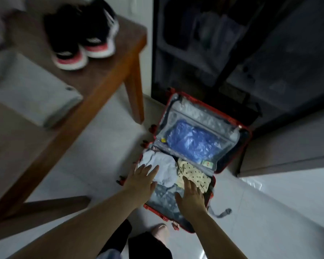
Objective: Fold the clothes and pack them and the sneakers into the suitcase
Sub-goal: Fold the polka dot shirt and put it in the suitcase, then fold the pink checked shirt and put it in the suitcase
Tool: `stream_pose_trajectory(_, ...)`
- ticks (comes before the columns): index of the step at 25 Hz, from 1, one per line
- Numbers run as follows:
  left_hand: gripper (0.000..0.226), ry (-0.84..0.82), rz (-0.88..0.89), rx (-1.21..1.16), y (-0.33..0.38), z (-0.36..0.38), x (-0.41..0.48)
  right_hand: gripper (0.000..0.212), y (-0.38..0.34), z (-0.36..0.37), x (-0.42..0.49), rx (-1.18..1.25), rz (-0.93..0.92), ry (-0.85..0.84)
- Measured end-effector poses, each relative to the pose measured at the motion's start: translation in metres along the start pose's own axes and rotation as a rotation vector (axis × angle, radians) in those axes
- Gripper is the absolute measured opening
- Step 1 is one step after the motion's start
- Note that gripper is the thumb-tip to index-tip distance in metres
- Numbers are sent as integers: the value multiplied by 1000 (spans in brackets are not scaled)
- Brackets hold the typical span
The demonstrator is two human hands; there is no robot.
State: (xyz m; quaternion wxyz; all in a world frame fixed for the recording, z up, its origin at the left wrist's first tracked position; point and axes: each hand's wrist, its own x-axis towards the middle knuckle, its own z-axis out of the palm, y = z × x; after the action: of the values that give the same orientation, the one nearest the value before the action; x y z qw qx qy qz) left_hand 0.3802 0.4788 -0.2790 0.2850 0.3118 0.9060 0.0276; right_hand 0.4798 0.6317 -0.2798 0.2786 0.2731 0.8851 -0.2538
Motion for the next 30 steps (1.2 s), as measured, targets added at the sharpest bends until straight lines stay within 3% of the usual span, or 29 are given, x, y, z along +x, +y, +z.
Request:
stream_pose_trajectory(4,78,245,-112,-65,-42,-62,-95,64,-100,-35,-64,-31,-225,130)
stream_pose_trajectory(5,75,293,-128,-78,-58,-71,-115,63,-125,-34,-74,-15,-267,154)
stream_pose_trajectory(7,50,373,-131,-176,-103,-80,-161,62,-178,-21,-91,11,-339,183)
stream_pose_trajectory(9,47,435,-110,-210,-152,-84,-201,60,-230,-3,-108,54,-386,219)
stream_pose_trajectory(15,83,593,-153,-235,-307,-101,-303,54,-373,58,-154,205,-431,282)
stream_pose_trajectory(23,85,547,-111,-256,-383,-134,-290,57,-447,69,-149,264,-401,218)
stream_pose_trajectory(27,65,485,-214,-267,-411,-163,-275,55,-476,40,-115,225,-399,222)
stream_pose_trajectory(30,65,506,-221,-200,-442,-199,-251,51,-507,22,-86,219,-462,228)
